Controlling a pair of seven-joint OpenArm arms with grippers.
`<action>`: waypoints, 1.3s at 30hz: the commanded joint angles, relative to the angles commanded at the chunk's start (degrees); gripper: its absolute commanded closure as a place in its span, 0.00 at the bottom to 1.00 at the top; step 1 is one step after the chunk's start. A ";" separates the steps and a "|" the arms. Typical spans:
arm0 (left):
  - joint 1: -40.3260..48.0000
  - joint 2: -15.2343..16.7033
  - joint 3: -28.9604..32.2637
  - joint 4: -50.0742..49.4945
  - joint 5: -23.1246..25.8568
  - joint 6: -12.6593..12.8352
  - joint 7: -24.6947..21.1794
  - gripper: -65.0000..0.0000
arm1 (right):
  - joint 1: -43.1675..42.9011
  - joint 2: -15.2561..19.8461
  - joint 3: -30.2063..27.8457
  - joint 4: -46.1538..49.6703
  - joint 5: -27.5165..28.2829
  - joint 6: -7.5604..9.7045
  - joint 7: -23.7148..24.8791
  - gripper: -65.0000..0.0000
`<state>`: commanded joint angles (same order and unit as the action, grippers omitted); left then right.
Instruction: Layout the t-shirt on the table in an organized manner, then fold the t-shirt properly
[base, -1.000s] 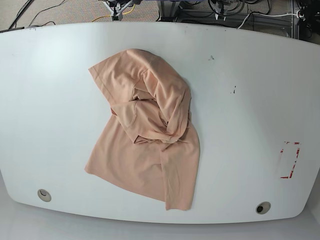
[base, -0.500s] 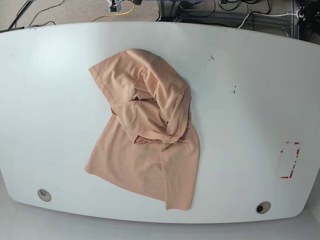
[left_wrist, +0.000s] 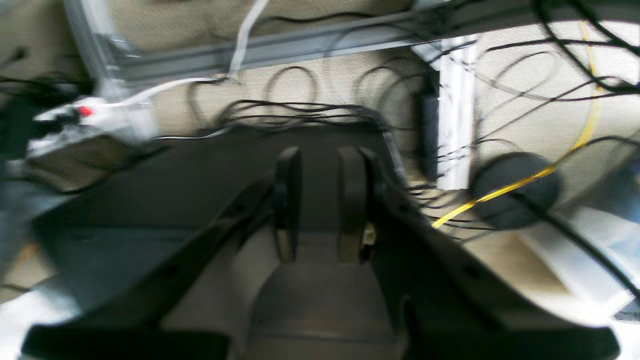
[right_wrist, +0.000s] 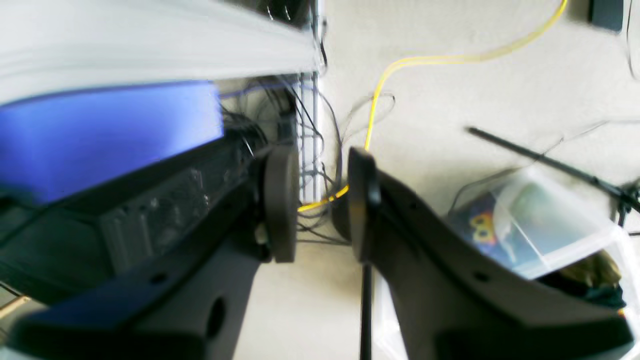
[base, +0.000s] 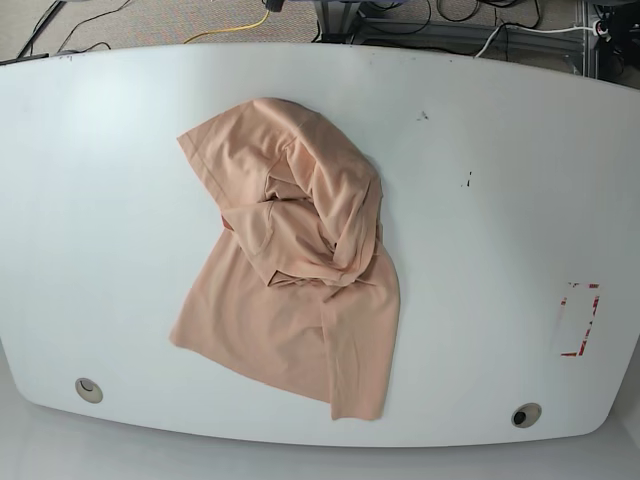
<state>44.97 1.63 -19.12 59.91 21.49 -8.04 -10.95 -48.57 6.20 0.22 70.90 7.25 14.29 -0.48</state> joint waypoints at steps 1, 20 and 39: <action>1.49 0.00 0.00 2.29 -0.35 0.00 0.00 0.83 | -1.14 0.09 0.09 1.76 0.00 0.00 0.00 0.76; 19.96 -0.18 0.18 31.21 -14.51 -0.18 0.09 0.83 | -18.11 0.00 5.27 28.48 -0.26 0.44 -0.09 0.76; 22.95 -0.44 0.09 48.35 -17.67 -0.18 -0.09 0.83 | -22.15 -0.44 5.01 42.73 -0.09 0.09 0.00 0.76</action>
<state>67.91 1.19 -19.03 108.26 3.82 -8.22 -11.03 -70.73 5.76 5.23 113.63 7.16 14.37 -0.48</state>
